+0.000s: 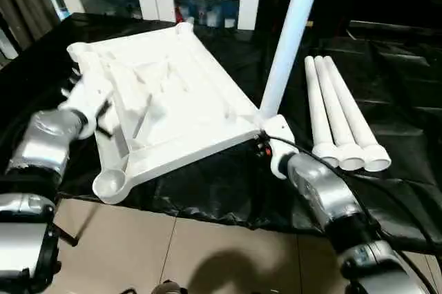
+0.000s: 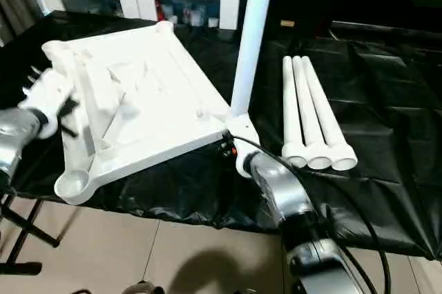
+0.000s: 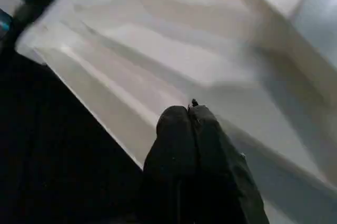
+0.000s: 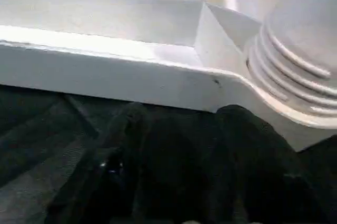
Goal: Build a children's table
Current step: Rotate table base
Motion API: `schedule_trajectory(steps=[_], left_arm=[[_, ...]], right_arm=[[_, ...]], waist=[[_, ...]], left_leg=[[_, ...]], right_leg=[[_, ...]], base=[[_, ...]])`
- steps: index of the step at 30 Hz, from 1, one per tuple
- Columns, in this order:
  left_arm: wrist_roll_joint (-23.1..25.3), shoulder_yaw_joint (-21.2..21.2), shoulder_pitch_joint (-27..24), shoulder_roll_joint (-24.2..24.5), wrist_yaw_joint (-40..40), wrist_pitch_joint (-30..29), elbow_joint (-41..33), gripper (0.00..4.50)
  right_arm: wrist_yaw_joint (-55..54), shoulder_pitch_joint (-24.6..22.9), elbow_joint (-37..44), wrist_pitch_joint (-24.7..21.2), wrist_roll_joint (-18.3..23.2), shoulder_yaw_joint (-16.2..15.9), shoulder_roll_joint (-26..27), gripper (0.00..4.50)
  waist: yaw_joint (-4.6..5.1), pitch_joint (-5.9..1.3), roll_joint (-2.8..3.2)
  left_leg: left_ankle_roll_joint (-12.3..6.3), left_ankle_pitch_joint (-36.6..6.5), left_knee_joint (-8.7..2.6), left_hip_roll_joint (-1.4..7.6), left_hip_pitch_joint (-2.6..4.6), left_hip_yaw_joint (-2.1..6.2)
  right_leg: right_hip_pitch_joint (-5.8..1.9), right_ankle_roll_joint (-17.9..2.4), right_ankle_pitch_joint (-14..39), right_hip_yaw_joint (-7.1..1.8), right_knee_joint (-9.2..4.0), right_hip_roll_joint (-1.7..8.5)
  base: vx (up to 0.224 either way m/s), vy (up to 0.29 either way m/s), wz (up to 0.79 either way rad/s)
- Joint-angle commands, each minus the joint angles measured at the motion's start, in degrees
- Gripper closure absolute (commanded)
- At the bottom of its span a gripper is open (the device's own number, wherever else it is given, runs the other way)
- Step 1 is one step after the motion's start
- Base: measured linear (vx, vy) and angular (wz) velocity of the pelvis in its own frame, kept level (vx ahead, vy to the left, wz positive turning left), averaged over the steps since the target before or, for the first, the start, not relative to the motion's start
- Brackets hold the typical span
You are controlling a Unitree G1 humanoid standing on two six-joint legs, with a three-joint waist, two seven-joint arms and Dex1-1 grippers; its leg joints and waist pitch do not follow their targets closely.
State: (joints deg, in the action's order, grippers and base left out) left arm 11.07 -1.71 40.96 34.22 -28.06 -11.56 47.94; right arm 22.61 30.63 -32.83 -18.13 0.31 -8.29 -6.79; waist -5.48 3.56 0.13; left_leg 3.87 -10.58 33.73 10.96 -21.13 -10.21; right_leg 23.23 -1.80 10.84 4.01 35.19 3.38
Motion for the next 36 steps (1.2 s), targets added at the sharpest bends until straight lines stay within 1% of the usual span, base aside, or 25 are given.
schedule_trajectory(steps=[1, 3, 4, 5, 7, 8, 10, 11, 12, 13, 14, 15, 17, 19, 21, 22, 25, 26, 28, 31, 32, 33, 34, 35, 36], left_arm=[[0.8, -1.2, -0.7, 0.2, -2.5, -2.5, -0.6, 4.50], [1.0, -1.7, -0.9, 0.3, -3.1, -3.1, -0.7, 4.50], [1.6, -3.0, -1.3, 0.8, -4.8, -4.9, -1.0, 4.50], [1.9, -3.9, -1.6, 1.3, -6.3, -6.2, -1.4, 4.50], [2.3, -6.5, -2.7, 2.6, -12.1, -8.1, -3.2, 4.50], [2.1, -6.7, -2.9, 2.8, -13.2, -8.2, -3.9, 4.50], [1.9, -6.8, -3.1, 2.8, -13.8, -8.3, -4.2, 4.50], [-0.2, -8.0, -4.1, 3.2, -20.0, -10.3, -8.3, 4.50], [-0.2, -8.0, -4.1, 3.2, -20.0, -10.3, -8.3, 4.50], [-1.0, -9.0, -4.7, 3.6, -23.2, -11.2, -10.4, 4.50], [-1.6, -10.1, -5.3, 4.1, -26.5, -11.7, -12.3, 4.50], [-2.4, -11.3, -6.0, 4.6, -30.1, -12.0, -14.1, 4.50], [-4.2, -13.4, -7.5, 5.5, -36.5, -12.6, -17.8, 4.50], [-6.3, -14.5, -8.4, 5.7, -40.7, -14.7, -21.4, 4.50], [-7.4, -15.0, -8.8, 5.6, -42.6, -15.4, -23.2, 4.50], [-8.8, -15.4, -9.1, 5.2, -44.6, -16.8, -25.6, 4.50], [-10.6, -15.6, -8.4, 3.0, -45.5, -18.5, -27.6, 4.50], [-10.9, -15.6, -8.3, 2.5, -45.8, -19.0, -28.2, 4.50], [-11.0, -15.5, -7.3, 0.5, -45.0, -18.7, -27.8, 4.50], [-9.4, -14.7, -5.1, -2.9, -39.6, -15.7, -23.8, 4.50], [-9.4, -14.7, -5.1, -2.9, -39.6, -15.7, -23.8, 4.50], [-9.0, -14.3, -4.3, -4.0, -37.8, -14.6, -22.1, 4.50], [-8.6, -14.0, -3.3, -5.3, -35.3, -12.9, -19.8, 4.50], [-8.1, -13.3, -1.5, -7.5, -31.1, -10.1, -15.8, 4.50], [-8.0, -12.9, -0.8, -8.3, -29.4, -9.1, -14.5, 4.50]], right_arm=[[-2.0, 1.5, -2.4, 0.5, -0.1, 1.4, 0.3, 2.28], [-2.1, 1.9, -3.0, 0.7, 0.0, 1.6, 0.4, 2.28], [-2.5, 2.9, -4.8, 1.3, 0.0, 2.0, 0.7, 2.51], [-2.7, 3.7, -6.2, 1.9, -0.1, 2.0, 0.9, 2.63], [-3.4, 6.0, -10.1, 4.3, 0.3, 2.5, 1.8, 2.73], [-3.5, 6.4, -10.7, 4.5, 0.5, 2.7, 2.0, 2.84], [-3.7, 6.6, -11.0, 4.6, 0.5, 2.8, 2.1, 3.08], [-3.8, 8.3, -13.6, 6.4, 0.5, 3.1, 2.8, 3.13], [-3.8, 8.3, -13.6, 6.4, 0.5, 3.1, 2.8, 3.13], [-3.6, 9.1, -15.0, 7.2, 0.6, 3.2, 3.2, 3.19], [-3.5, 9.9, -16.3, 8.2, 0.5, 3.3, 3.6, 3.36], [-3.6, 10.6, -17.6, 9.0, 0.4, 3.3, 3.9, 3.48], [-3.5, 12.2, -20.4, 10.7, 0.2, 3.2, 4.7, 3.57], [-3.2, 13.7, -23.0, 12.2, 0.2, 3.2, 5.5, 3.73], [-3.1, 14.3, -24.0, 12.8, 0.0, 3.0, 5.8, 3.83], [-3.1, 14.9, -25.2, 13.6, -0.3, 2.9, 6.4, 4.00], [-2.9, 15.9, -26.9, 14.4, -0.5, 2.8, 7.4, 4.27], [-2.8, 16.2, -27.5, 14.8, -0.6, 2.9, 7.6, 4.27], [-2.6, 16.9, -29.1, 15.8, -0.8, 2.9, 8.2, 4.46], [-2.8, 17.5, -30.6, 16.9, -1.0, 3.1, 8.6, 4.46], [-2.8, 17.5, -30.6, 16.9, -1.0, 3.1, 8.6, 4.46], [-2.8, 17.6, -31.1, 17.2, -1.1, 3.2, 8.7, 4.46], [-3.1, 17.7, -31.4, 17.5, -1.2, 3.3, 8.6, 4.46], [-3.7, 17.5, -31.7, 17.8, -1.1, 3.6, 8.4, 4.46], [-3.9, 17.3, -31.6, 17.9, -1.1, 3.8, 8.3, 4.46]], waist=[[-0.03, -4.21, 0.81], [0.04, -4.23, 0.90], [0.10, -4.24, 0.86], [0.13, -4.23, 1.16], [0.29, -4.11, 1.05], [0.47, -4.10, 1.11], [0.41, -4.11, 1.11], [0.32, -4.18, 1.07], [0.33, -4.34, 1.13], [0.38, -4.21, 1.20], [0.44, -4.19, 1.18], [0.36, -4.20, 0.90], [0.38, -4.09, 1.14], [0.45, -4.10, 1.24], [0.52, -4.09, 1.15], [0.51, -4.13, 1.14], [0.71, -4.24, 0.99], [0.74, -4.35, 1.01], [0.92, -4.29, 0.99], [1.05, -4.30, 1.04], [1.06, -4.29, 0.97], [1.07, -4.30, 1.36], [1.16, -4.31, 1.16], [1.10, -4.31, 1.90], [1.16, -4.25, 1.59]], left_leg=[[1.54, -8.3, -3.93, 2.33, 0.94, 0.99], [1.48, -8.3, -3.90, 2.31, 0.95, 0.98], [1.41, -8.3, -3.91, 2.32, 0.89, 1.00], [1.43, -8.6, -3.91, 2.33, 0.96, 1.05], [1.51, -9.1, -3.98, 2.33, 0.94, 1.04], [1.88, -9.6, -4.08, 2.47, 0.85, 1.13], [1.85, -9.4, -3.97, 2.39, 0.97, 1.00], [1.72, -9.0, -3.98, 2.45, 1.04, 1.03], [1.87, -8.8, -3.97, 2.57, 1.00, 1.14], [1.80, -8.8, -3.93, 2.46, 1.01, 0.94], [1.58, -8.5, -3.96, 2.47, 0.89, 0.98], [1.55, -8.8, -3.98, 2.55, 0.99, 0.95], [1.56, -9.3, -4.01, 2.55, 1.01, 0.87], [1.93, -9.7, -4.03, 2.58, 1.14, 0.85], [1.97, -9.5, -4.05, 2.56, 1.04, 0.82], [1.85, -9.0, -4.01, 2.49, 0.97, 0.78], [1.24, -7.2, -3.88, 2.32, 0.83, 0.72], [1.07, -6.8, -3.79, 2.31, 0.84, 0.68], [0.88, -7.1, -3.82, 2.27, 0.73, 0.71], [0.70, -7.7, -3.73, 2.14, 0.86, 0.67], [0.84, -8.2, -3.82, 2.20, 0.79, 0.79], [0.96, -8.4, -3.79, 2.19, 0.71, 0.85], [0.91, -8.6, -3.70, 2.07, 0.85, 0.72], [1.05, -8.7, -3.66, 2.05, 0.84, 0.82], [1.04, -9.2, -3.66, 1.99, 0.91, 0.70]], right_leg=[[-3.10, -11.5, 3.7, -3.38, -3.26, 5.31], [-3.10, -11.7, 3.4, -3.38, -3.23, 5.24], [-3.15, -11.8, 3.0, -3.39, -3.15, 5.25], [-3.07, -12.0, 3.3, -3.36, -3.14, 5.28], [-3.03, -12.3, 4.5, -3.39, -3.34, 5.40], [-3.18, -12.6, 5.3, -3.40, -3.32, 5.51], [-3.11, -12.8, 4.3, -3.44, -3.27, 5.34], [-3.16, -12.9, 3.5, -3.46, -3.17, 5.49], [-3.24, -13.3, 3.2, -3.42, -2.88, 5.72], [-3.08, -13.6, 2.9, -3.37, -3.05, 5.36], [-3.16, -14.0, 2.4, -3.40, -2.94, 5.41], [-3.11, -14.0, 2.8, -3.42, -3.02, 5.54], [-3.04, -14.3, 3.5, -3.46, -2.95, 5.47], [-3.03, -14.3, 3.8, -3.42, -2.87, 5.36], [-3.10, -14.5, 3.5, -3.44, -2.83, 5.41], [-3.23, -14.5, 2.9, -3.43, -2.75, 5.34], [-3.43, -14.8, 0.8, -3.36, -2.54, 5.15], [-3.47, -15.0, 0.2, -3.36, -2.47, 5.21], [-3.50, -15.0, 0.7, -3.32, -2.57, 5.16], [-3.49, -14.5, 1.3, -3.33, -2.78, 4.95], [-3.59, -14.3, 2.3, -3.29, -2.84, 5.05], [-3.64, -14.2, 2.4, -3.30, -2.80, 5.10], [-3.48, -13.9, 2.6, -3.30, -2.99, 4.85], [-3.48, -13.9, 2.4, -3.29, -2.92, 4.88], [-3.36, -13.7, 2.6, -3.24, -3.20, 4.68]], base=[[0.000, 0.000, 0.00], [0.000, 0.000, 0.00], [0.000, 0.000, 0.00], [0.000, 0.000, 0.00], [0.000, 0.000, 0.00], [0.000, 0.000, 0.00], [0.000, 0.000, 0.00], [0.000, 0.000, 0.00], [0.000, 0.000, 0.00], [0.000, 0.000, 0.00], [0.000, 0.000, 0.00], [0.000, 0.000, 0.00], [0.000, 0.000, 0.00], [0.000, 0.000, 0.00], [0.000, 0.000, 0.00], [0.000, 0.000, 0.00], [0.000, 0.000, 0.00], [0.000, 0.000, 0.00], [0.000, 0.000, 0.00], [0.000, 0.000, 0.00], [0.000, 0.000, 0.00], [0.000, 0.000, 0.00], [0.000, 0.000, 0.00], [0.000, 0.000, 0.00], [0.000, 0.000, 0.00]])
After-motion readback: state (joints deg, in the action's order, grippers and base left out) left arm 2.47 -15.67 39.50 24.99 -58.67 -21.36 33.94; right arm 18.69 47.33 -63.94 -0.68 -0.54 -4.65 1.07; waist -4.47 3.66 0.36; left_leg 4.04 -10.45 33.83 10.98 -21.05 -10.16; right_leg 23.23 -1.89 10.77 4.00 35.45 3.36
